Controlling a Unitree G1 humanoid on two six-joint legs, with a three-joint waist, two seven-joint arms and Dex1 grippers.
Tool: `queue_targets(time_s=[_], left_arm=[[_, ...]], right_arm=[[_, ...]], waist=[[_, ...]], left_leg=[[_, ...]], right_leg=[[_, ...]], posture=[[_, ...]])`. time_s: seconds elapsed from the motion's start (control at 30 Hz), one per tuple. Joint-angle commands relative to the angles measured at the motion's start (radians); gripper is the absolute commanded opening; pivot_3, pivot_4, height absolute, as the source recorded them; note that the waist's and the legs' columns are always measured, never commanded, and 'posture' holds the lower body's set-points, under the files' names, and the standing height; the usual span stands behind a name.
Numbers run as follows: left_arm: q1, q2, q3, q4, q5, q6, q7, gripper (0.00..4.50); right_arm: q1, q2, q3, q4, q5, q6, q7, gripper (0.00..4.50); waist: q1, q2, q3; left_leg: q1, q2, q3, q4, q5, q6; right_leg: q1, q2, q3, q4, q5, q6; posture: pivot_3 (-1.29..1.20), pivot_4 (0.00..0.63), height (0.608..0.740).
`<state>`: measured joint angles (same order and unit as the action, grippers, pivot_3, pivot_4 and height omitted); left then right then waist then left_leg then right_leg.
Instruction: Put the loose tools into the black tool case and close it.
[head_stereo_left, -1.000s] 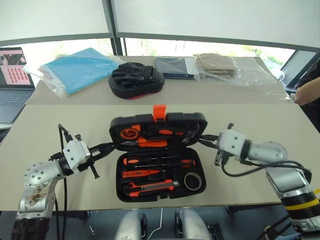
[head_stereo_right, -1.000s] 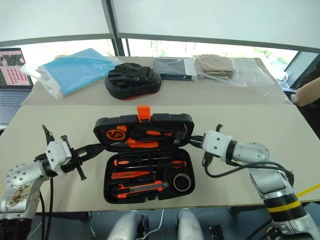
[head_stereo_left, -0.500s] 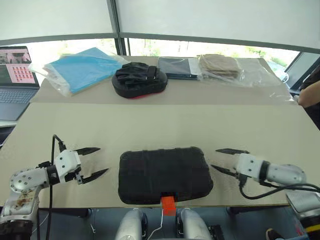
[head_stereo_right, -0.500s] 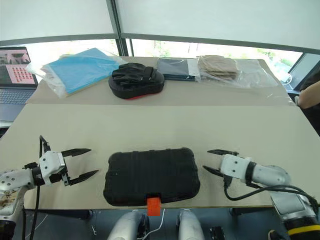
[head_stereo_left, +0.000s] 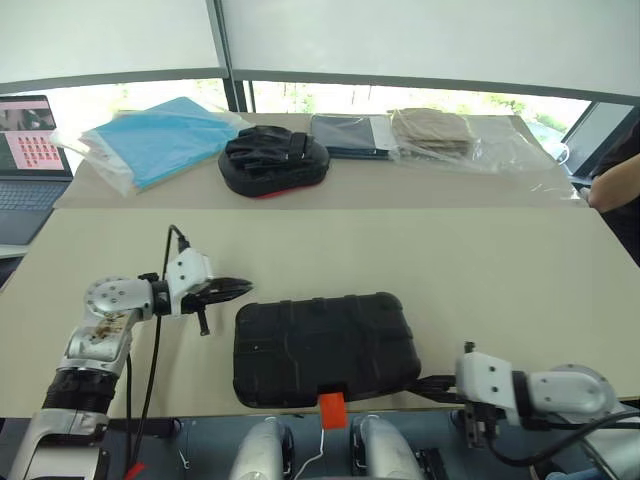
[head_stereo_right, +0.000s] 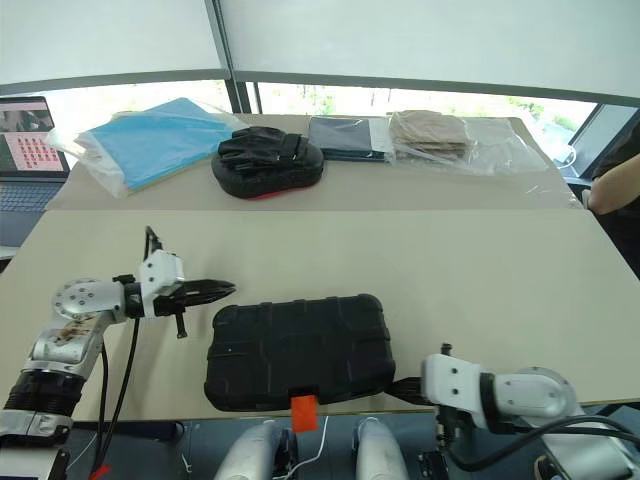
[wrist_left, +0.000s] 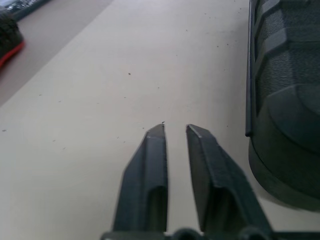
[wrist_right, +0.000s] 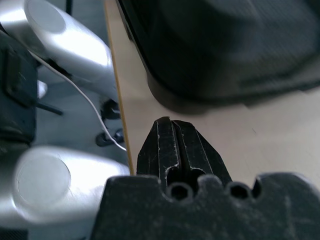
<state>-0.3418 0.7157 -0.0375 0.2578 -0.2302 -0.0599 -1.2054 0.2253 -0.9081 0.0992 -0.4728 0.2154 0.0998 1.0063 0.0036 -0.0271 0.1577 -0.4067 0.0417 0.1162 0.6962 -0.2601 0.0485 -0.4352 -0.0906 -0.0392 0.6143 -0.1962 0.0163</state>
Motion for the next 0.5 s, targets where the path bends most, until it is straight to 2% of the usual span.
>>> queue_targets(time_s=[0.03,0.3,0.5], left_arm=[[-0.026,-0.001,-0.032,0.018,0.034,-0.013,-0.015,0.03],[0.045,0.014,-0.005,-0.049,0.022,0.047,0.007,0.03],[0.179,0.024,0.077,-0.181,-0.021,0.138,0.082,0.03]], right_arm=[[-0.119,0.057,0.078,-0.049,-0.033,0.083,-0.034,0.0],[-0.34,0.178,0.135,0.055,-0.115,0.141,-0.075,0.0],[-0.517,0.278,0.151,0.254,-0.186,0.095,-0.119,0.0]], waist=[[-0.005,0.0,0.0],[-0.009,-0.001,0.001],[-0.018,-0.001,0.001]], left_leg=[[-0.001,0.0,0.0,0.0,0.0,0.0],[-0.002,0.002,0.0,0.0,0.002,-0.003],[-0.003,0.002,0.001,0.0,0.002,-0.003]], right_leg=[[-0.001,0.0,0.0,0.001,0.0,0.0],[-0.004,0.002,0.0,0.003,0.002,-0.004],[-0.004,0.001,0.0,0.003,0.002,-0.005]], posture=[[0.0,0.15,0.74],[0.0,0.15,0.74],[0.0,0.15,0.74]])
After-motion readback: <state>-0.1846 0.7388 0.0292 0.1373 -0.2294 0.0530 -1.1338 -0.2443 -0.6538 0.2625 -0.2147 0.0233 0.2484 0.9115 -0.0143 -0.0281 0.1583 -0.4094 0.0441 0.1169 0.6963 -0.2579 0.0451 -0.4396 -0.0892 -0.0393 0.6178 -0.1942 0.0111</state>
